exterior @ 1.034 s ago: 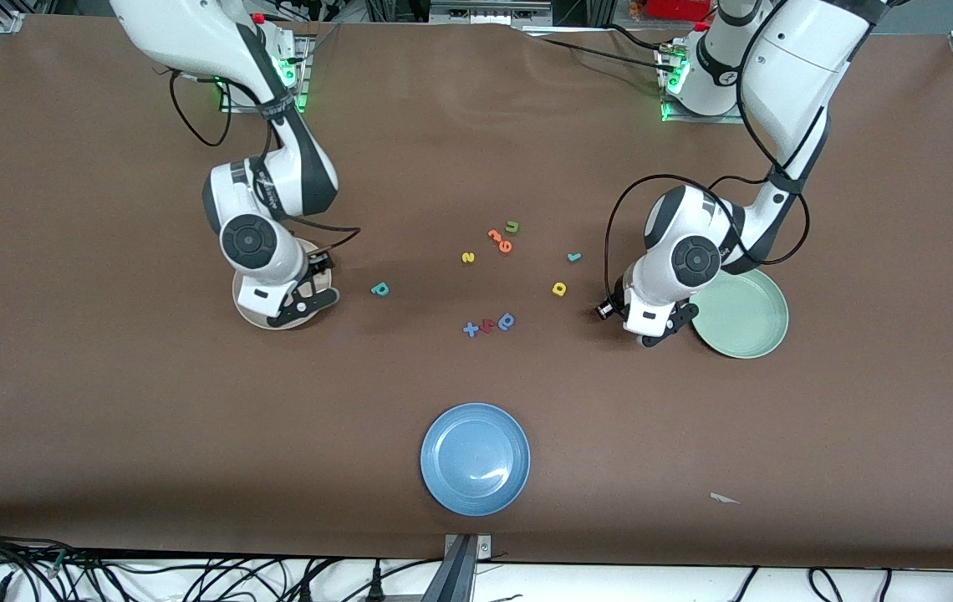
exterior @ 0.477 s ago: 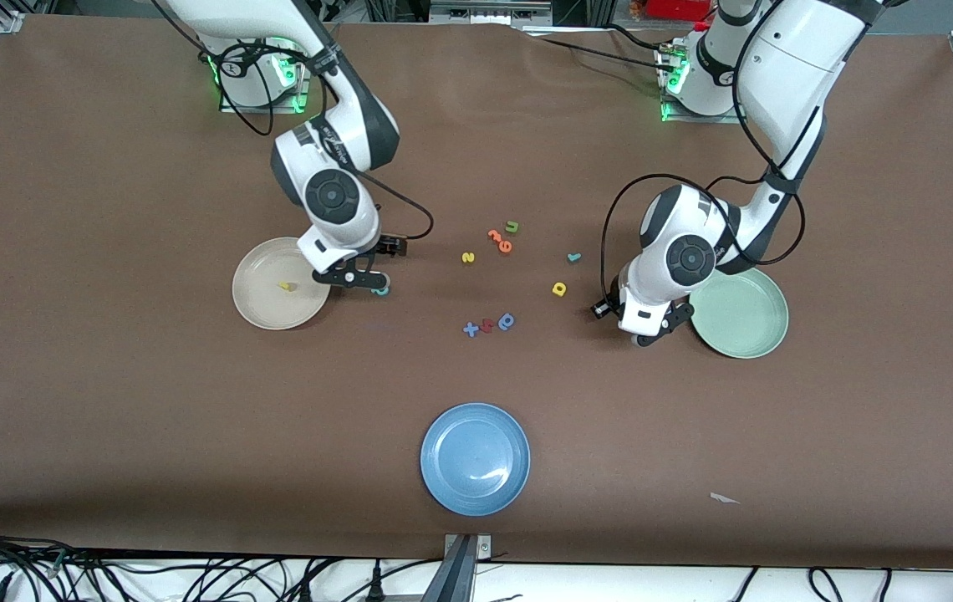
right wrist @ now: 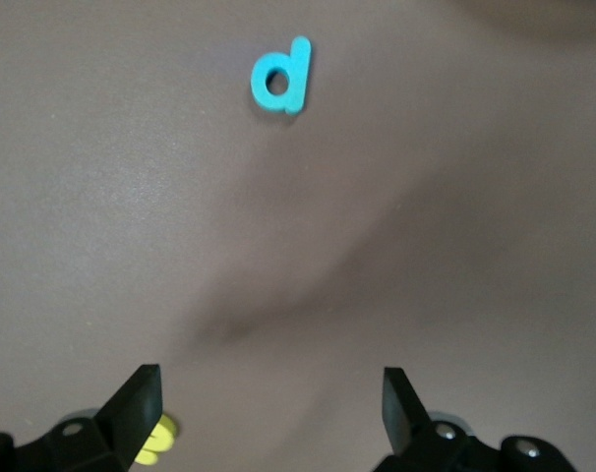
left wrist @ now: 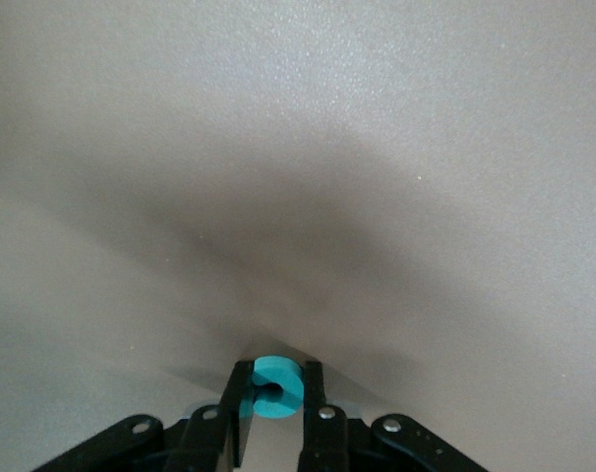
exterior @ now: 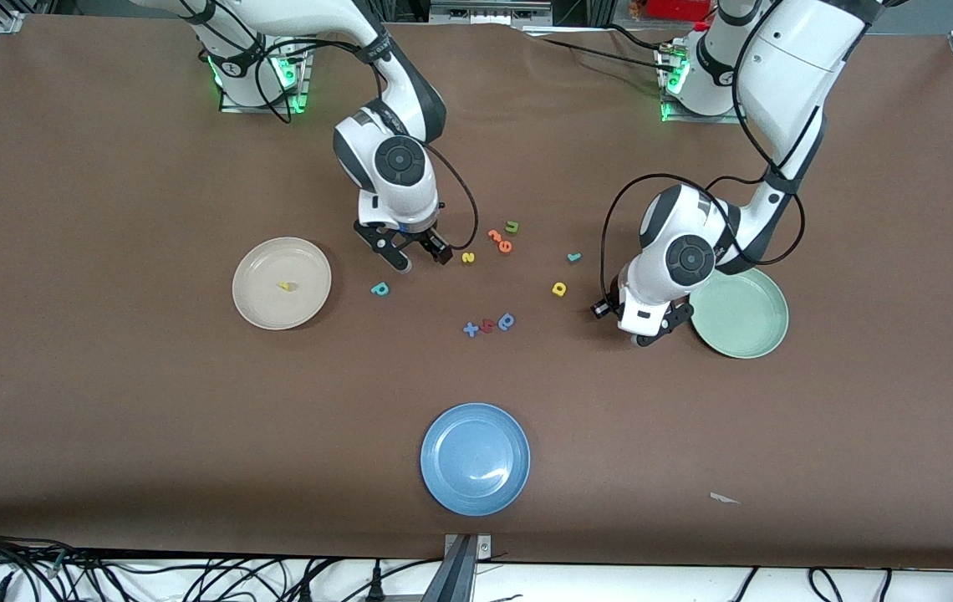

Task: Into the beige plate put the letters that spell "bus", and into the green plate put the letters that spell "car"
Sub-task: 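Grasp the yellow s with the right gripper while the left gripper drops c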

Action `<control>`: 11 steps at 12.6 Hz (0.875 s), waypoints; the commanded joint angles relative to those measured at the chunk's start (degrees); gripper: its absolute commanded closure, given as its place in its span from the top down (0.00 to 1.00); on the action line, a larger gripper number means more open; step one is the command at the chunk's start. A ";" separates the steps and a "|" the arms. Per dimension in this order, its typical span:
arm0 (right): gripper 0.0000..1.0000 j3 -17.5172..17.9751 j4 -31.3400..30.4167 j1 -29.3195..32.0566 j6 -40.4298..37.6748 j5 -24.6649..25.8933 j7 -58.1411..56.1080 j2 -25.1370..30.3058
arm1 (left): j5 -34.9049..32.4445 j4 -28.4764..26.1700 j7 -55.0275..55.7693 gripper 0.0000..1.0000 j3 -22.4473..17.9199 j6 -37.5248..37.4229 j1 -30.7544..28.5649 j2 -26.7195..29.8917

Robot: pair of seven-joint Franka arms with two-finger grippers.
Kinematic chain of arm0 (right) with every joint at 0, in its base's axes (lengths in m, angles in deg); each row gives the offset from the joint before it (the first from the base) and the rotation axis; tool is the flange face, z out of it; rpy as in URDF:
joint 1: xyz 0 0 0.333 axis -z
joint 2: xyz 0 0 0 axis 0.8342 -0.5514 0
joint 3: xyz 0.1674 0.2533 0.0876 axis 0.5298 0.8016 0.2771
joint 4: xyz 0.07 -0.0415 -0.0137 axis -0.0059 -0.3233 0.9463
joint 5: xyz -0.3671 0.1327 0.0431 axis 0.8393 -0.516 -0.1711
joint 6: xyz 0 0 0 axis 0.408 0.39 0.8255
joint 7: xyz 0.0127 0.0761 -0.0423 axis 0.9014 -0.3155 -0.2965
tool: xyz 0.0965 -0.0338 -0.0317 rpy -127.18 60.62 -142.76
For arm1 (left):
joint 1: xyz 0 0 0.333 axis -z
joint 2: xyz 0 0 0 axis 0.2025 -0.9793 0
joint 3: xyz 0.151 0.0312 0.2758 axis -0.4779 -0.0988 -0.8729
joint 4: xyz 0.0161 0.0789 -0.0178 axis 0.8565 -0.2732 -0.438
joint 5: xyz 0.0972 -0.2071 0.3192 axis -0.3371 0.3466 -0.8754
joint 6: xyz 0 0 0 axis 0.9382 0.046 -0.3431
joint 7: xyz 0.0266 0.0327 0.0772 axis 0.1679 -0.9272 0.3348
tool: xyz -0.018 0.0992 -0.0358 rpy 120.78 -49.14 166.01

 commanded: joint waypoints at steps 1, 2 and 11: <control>0.96 -0.30 6.89 -0.97 -0.06 -0.30 10.56 -4.21 | -1.69 2.62 -2.49 0.00 -0.57 -6.19 -1.13 2.79; 0.92 -0.30 9.78 -1.76 -0.24 -0.56 13.99 -6.31 | -1.69 4.63 -4.15 0.00 -0.40 -11.27 -2.70 4.19; 0.74 -0.29 12.36 -4.67 0.11 -0.74 20.71 -10.55 | -5.63 7.64 -34.73 0.00 -0.57 -33.83 -24.32 7.47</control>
